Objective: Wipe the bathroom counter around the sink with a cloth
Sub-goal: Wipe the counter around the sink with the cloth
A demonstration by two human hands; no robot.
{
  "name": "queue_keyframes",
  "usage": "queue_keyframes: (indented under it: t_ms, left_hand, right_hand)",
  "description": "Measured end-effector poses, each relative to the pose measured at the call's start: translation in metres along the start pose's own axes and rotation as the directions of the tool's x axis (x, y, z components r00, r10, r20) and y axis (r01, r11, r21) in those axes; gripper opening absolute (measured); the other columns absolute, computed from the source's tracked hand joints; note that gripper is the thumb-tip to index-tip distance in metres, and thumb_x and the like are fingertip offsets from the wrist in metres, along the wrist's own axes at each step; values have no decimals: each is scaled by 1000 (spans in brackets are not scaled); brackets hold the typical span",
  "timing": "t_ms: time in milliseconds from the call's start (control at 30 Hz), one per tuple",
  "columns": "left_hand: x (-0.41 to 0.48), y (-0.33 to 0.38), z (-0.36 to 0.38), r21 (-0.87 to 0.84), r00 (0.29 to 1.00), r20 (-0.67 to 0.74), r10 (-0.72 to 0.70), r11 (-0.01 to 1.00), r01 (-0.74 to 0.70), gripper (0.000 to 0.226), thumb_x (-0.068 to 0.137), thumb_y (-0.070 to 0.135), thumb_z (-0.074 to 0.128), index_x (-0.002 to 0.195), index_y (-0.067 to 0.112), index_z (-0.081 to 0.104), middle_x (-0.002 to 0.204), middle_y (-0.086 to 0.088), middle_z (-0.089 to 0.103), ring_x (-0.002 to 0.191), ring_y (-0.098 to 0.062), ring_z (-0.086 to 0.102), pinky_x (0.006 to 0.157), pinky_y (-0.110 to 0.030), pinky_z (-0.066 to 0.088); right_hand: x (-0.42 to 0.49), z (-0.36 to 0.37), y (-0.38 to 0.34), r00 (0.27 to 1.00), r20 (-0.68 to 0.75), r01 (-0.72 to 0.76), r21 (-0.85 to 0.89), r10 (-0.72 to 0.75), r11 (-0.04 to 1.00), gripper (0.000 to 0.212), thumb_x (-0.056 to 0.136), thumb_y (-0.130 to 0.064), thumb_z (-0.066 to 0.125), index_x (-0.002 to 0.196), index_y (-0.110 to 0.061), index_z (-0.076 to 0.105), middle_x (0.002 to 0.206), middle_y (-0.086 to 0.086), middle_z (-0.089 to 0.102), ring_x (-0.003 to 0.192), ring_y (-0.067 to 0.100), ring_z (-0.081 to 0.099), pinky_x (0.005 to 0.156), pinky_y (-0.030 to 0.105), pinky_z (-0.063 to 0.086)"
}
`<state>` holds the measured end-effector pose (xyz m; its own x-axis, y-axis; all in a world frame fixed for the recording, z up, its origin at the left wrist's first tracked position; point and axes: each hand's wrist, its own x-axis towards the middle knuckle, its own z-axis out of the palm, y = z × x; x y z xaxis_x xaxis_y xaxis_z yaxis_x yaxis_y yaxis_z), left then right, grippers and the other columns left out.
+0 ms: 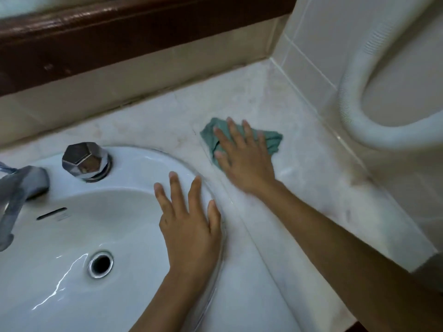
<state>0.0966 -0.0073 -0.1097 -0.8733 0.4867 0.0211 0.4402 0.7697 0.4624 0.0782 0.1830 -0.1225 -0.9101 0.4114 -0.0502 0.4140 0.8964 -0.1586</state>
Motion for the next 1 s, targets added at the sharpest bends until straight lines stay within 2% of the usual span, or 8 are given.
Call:
queue_keyframes:
  t_ms: [133,267,400,500,600,800,933,1000]
  left_hand:
    - [0,0,-2,-18,1000,1,-6,1000,6,56,94,43,33,144,20,40,160,-14,16,147,-40,4,89,-56,48]
    - [-3,2,-3,-43,1000,15,-19,999,19,58,94,45,30,146,22,35,162,-12,10,148,-36,-3,94,-56,43]
    - [-3,4,-5,-58,1000,28,-14,998,16,57,95,45,30,147,22,34,162,-11,9,148,-34,-4,98,-56,40]
    - [-4,3,-7,-70,999,36,-22,997,25,52,98,41,34,147,21,34,162,-10,9,148,-33,-4,100,-58,38]
    - [-5,4,-8,-86,998,53,-32,996,37,53,98,41,36,147,23,31,163,-8,6,149,-31,-7,102,-58,34]
    - [-4,3,-6,-92,998,51,-19,995,24,51,99,40,38,147,21,32,162,-9,7,148,-34,-5,99,-62,34]
    - [-2,3,-3,-75,998,51,-29,997,32,51,98,39,37,145,21,33,162,-8,8,148,-35,-3,99,-63,33]
    - [-2,3,-4,-81,998,51,-36,996,40,51,98,40,37,145,22,32,162,-7,7,148,-34,-5,101,-63,31]
  right_hand:
    - [-63,-10,58,986,69,160,-80,-154,984,58,95,-54,18,151,-39,16,161,-8,11,148,21,9,115,46,12]
    - [-35,-26,141,951,-8,-308,-83,308,948,61,95,-53,13,153,-31,16,162,-3,9,148,27,8,117,47,11]
    - [-41,-7,63,807,-66,-577,121,587,808,56,100,-44,19,153,-27,12,163,3,4,148,31,0,118,52,4]
    - [-108,12,-32,919,-89,-373,112,383,921,58,97,-46,24,152,-27,21,162,3,13,148,32,7,117,52,8]
    - [-197,12,-41,968,-53,-244,40,246,969,57,96,-48,31,151,-34,25,161,-1,17,148,28,13,116,49,14]
    - [-214,-7,105,776,-35,-631,-34,630,775,61,95,-52,10,152,-35,9,162,-1,8,148,27,8,117,51,14]
    - [-168,-7,96,610,-43,-787,92,792,611,58,100,-47,16,154,-28,3,163,5,0,148,31,-6,118,51,1]
    - [-168,3,41,677,-82,-721,126,731,682,58,99,-46,16,154,-27,8,163,5,0,148,31,-6,118,50,0]
